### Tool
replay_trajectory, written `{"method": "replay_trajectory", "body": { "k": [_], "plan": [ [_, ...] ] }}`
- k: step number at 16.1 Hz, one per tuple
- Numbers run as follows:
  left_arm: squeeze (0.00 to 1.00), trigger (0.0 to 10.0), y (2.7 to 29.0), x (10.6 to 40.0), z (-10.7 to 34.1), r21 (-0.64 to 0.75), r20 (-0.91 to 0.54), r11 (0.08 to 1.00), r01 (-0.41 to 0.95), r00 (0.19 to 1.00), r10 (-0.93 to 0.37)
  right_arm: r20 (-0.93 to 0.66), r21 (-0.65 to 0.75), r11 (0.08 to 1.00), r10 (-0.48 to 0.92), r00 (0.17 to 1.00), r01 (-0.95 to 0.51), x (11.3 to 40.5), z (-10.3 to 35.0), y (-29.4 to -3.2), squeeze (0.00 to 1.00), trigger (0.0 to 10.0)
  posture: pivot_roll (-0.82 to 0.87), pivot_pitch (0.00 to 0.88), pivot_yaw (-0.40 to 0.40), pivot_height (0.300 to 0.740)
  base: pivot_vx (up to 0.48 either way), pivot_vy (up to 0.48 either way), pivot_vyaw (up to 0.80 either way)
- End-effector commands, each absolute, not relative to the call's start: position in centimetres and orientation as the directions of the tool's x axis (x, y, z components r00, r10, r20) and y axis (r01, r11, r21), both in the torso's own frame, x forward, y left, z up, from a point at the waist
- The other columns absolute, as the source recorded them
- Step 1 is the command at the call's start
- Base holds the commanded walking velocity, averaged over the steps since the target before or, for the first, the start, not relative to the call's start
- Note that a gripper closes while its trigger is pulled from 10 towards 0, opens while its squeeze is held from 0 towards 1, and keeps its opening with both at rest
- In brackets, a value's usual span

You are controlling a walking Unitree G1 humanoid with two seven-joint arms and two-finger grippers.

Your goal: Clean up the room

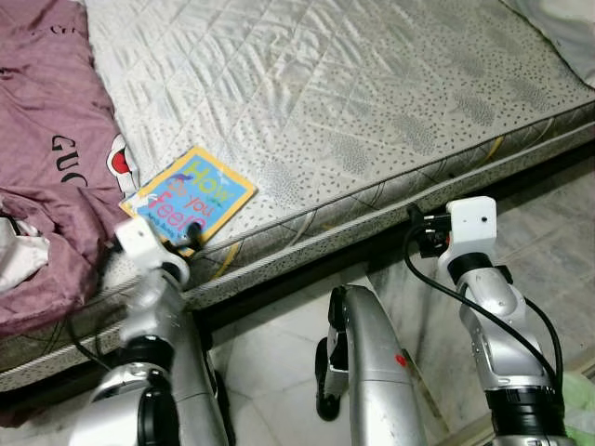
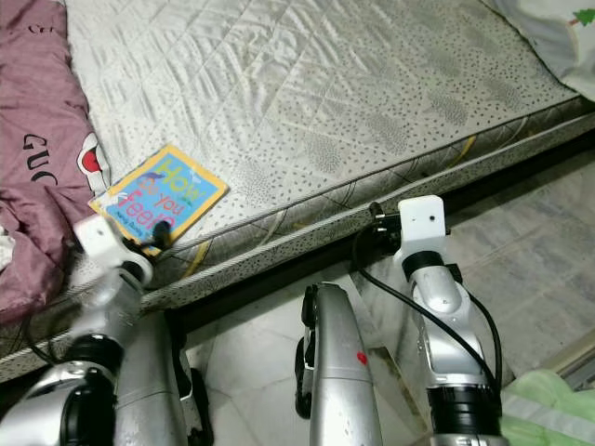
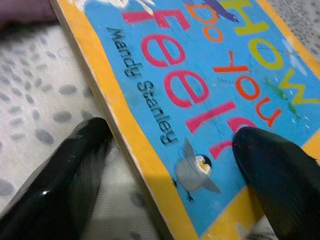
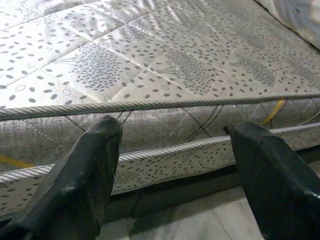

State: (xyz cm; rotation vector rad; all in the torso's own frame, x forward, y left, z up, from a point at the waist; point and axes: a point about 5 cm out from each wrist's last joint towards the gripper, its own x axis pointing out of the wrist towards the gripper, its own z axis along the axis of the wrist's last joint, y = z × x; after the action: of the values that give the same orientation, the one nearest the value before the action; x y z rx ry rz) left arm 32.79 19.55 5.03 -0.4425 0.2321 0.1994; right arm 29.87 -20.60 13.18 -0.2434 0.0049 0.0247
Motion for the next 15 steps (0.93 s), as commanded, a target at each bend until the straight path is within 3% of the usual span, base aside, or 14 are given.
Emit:
{"method": "replay_trajectory", "body": {
  "k": [1, 4, 10, 11, 12, 15],
  "plan": [
    [0.00, 10.0, 19.0, 31.9, 3.5, -0.416, -0.318, 0.874, -0.253, 0.940, 0.121, -0.006, -0.246, 0.969, 0.014, 1.000, -0.015, 29.7, 13.5, -21.1, 0.00, 10.0, -0.15, 0.281, -0.021, 0.543, 0.000, 0.000, 0.00],
    [0.00, 10.0, 18.2, 31.6, 3.6, -0.463, -0.258, 0.857, -0.227, 0.959, 0.114, -0.010, -0.249, 0.968, 0.013, 1.000, -0.015, 29.8, 13.5, -21.1, 0.00, 10.0, -0.15, 0.273, -0.021, 0.543, 0.000, 0.000, 0.00],
    [0.00, 10.0, 19.3, 30.3, 1.1, -0.497, -0.377, 0.805, -0.324, 0.916, 0.136, -0.001, -0.245, 0.969, 0.021, 1.000, -0.020, 30.2, 13.7, -20.8, 0.00, 10.0, -0.15, 0.264, -0.012, 0.543, 0.000, 0.000, 0.00],
    [0.00, 4.0, 19.1, 30.1, 0.6, -0.516, -0.406, 0.792, -0.327, 0.907, 0.110, 0.007, -0.243, 0.970, 0.014, 1.000, -0.012, 30.3, 13.8, -20.8, 0.00, 10.0, -0.15, 0.264, -0.006, 0.543, 0.000, 0.000, 0.00],
    [0.00, 0.0, 19.1, 30.2, 0.6, -0.530, -0.408, 0.784, -0.324, 0.907, 0.098, 0.010, -0.242, 0.970, 0.013, 1.000, -0.010, 30.3, 13.9, -20.7, 0.00, 10.0, -0.15, 0.263, -0.004, 0.543, 0.000, 0.000, 0.00],
    [0.00, 0.0, 19.1, 30.5, 0.9, -0.534, -0.404, 0.794, -0.289, 0.913, 0.060, 0.011, -0.243, 0.970, 0.012, 1.000, -0.009, 30.2, 13.9, -20.6, 0.00, 10.0, -0.16, 0.257, -0.001, 0.543, 0.000, 0.000, 0.00]
  ]
}}
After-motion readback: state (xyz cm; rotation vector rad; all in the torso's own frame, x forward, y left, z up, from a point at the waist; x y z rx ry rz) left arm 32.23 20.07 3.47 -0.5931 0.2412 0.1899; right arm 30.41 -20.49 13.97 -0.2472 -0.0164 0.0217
